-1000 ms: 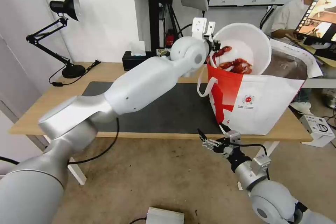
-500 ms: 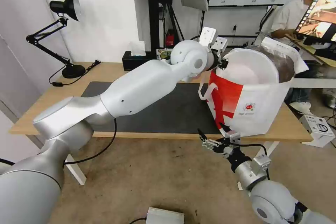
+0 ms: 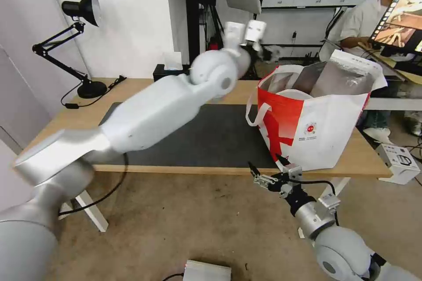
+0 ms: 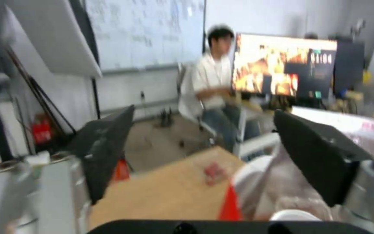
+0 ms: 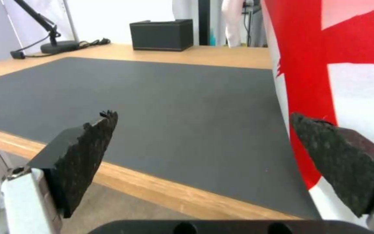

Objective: Pick up the trash from the table and place it into the takeout bag.

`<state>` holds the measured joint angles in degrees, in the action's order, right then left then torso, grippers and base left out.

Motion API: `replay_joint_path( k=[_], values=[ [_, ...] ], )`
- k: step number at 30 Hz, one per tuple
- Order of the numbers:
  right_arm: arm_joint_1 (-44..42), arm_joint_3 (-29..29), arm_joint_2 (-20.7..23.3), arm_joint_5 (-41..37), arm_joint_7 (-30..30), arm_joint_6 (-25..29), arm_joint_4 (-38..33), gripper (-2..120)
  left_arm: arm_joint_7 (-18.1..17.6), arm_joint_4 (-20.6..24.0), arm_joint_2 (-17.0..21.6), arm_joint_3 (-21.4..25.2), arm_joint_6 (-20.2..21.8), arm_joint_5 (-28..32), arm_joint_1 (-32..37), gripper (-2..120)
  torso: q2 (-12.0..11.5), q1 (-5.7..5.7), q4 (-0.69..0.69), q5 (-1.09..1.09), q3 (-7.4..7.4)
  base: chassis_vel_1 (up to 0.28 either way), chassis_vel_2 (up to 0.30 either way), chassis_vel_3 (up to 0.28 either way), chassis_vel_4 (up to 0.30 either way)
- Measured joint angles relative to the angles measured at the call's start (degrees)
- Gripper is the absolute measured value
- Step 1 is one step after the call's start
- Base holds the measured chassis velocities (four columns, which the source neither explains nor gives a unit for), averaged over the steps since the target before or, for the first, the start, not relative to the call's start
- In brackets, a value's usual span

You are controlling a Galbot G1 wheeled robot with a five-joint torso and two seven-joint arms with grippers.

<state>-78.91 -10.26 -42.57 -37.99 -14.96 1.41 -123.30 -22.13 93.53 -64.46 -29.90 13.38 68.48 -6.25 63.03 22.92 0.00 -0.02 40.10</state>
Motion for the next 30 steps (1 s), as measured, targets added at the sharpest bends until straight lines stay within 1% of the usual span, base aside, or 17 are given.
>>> replay_joint_path(
  k=[1,4,6,7,8,9,12,13,15,16,17,19,20,22,27,28,30],
  values=[
    [0.0,0.0,0.0,0.0,0.0,0.0,0.0,100,0.0,0.0,0.0,0.0,0.0,0.0,0.0,93,0.0,0.00,0.00,0.00,0.00,0.000,0.000,0.000,0.000],
    [0.0,0.0,0.0,0.0,0.0,0.0,0.0,100,2.0,4.7,8.4,2.8,-5.0,-3.3,6.8,99,0.0,0.00,-0.02,0.00,0.00,0.000,0.000,0.000,0.000],
    [0.0,0.0,0.0,0.0,0.0,0.0,0.0,100,2.3,5.4,9.9,3.5,-5.8,-4.0,8.3,100,0.0,0.00,-0.02,0.00,0.00,0.000,0.000,0.000,0.000],
    [0.0,0.0,0.0,0.0,0.0,0.0,0.0,100,3.4,7.6,14.7,6.9,-8.1,-6.4,14.2,100,0.0,0.01,0.03,-0.04,0.00,0.000,0.000,0.000,0.000],
    [0.0,0.0,0.0,0.0,0.0,0.0,0.0,100,4.0,8.7,17.0,9.3,-9.2,-8.1,17.4,100,0.0,0.00,0.04,-0.04,0.00,0.000,0.000,0.000,0.000],
    [0.0,0.0,0.0,0.0,0.0,0.0,0.0,100,4.0,8.7,17.0,9.3,-9.2,-8.1,17.4,100,0.0,0.00,0.04,-0.04,0.00,0.000,0.000,0.000,0.000],
    [0.0,0.0,0.0,0.0,0.0,0.0,0.0,100,7.7,11.4,23.4,20.1,-13.3,-18.0,31.9,100,0.0,0.00,0.00,-0.03,0.00,0.000,0.000,0.000,0.000],
    [0.0,0.0,0.0,0.0,0.0,0.0,0.0,100,7.7,11.4,23.4,20.1,-13.3,-18.0,31.9,100,0.0,0.00,0.00,-0.03,0.00,0.000,0.000,0.000,0.000],
    [0.0,0.0,0.0,0.0,0.0,0.0,0.0,100,9.0,14.7,26.9,29.2,-14.6,-21.4,43.4,100,0.0,0.00,0.02,-0.02,0.00,0.000,0.000,0.000,0.000],
    [0.0,0.0,0.0,0.0,0.0,0.0,0.0,100,9.0,14.7,26.9,29.2,-14.6,-21.4,43.4,100,0.0,0.00,0.02,-0.02,0.00,0.000,0.000,0.000,0.000],
    [0.0,0.0,0.0,0.0,0.0,0.0,0.0,100,9.5,15.4,27.9,31.9,-15.7,-23.0,47.7,100,0.0,-0.01,0.06,0.03,-0.01,0.000,0.000,0.000,0.000],
    [0.0,0.0,0.0,0.0,0.0,0.0,0.0,100,10.3,16.6,28.9,35.8,-17.7,-26.1,55.0,100,0.0,-0.01,0.01,-0.03,-0.01,0.000,0.000,0.000,0.000],
    [0.0,0.0,0.0,0.0,0.0,0.0,0.0,100,10.3,16.6,28.9,35.8,-17.7,-26.1,55.0,100,0.0,-0.01,0.01,-0.03,-0.01,0.000,0.000,0.000,0.000],
    [0.0,0.0,0.0,0.0,0.0,0.0,0.0,100,10.4,18.0,29.1,39.1,-18.7,-27.0,60.3,100,0.0,-0.01,0.00,0.02,0.00,0.000,0.000,0.000,0.000],
    [0.0,0.0,0.0,0.0,0.0,0.0,0.0,100,9.3,20.3,27.1,45.5,-19.1,-28.8,68.9,100,0.0,-0.01,-0.02,0.02,-0.01,0.000,0.000,0.000,0.000],
    [0.0,0.0,0.0,0.0,0.0,0.0,0.0,100,9.3,20.3,27.1,45.5,-19.1,-28.8,68.9,100,0.0,-0.01,-0.02,0.02,-0.01,0.000,0.000,0.000,0.000],
    [0.0,0.0,0.0,0.0,0.0,0.0,0.0,100,9.0,21.4,25.1,50.4,-19.2,-30.8,75.1,100,0.0,0.00,-0.02,0.01,-0.01,0.000,0.000,0.000,0.000]
  ],
)
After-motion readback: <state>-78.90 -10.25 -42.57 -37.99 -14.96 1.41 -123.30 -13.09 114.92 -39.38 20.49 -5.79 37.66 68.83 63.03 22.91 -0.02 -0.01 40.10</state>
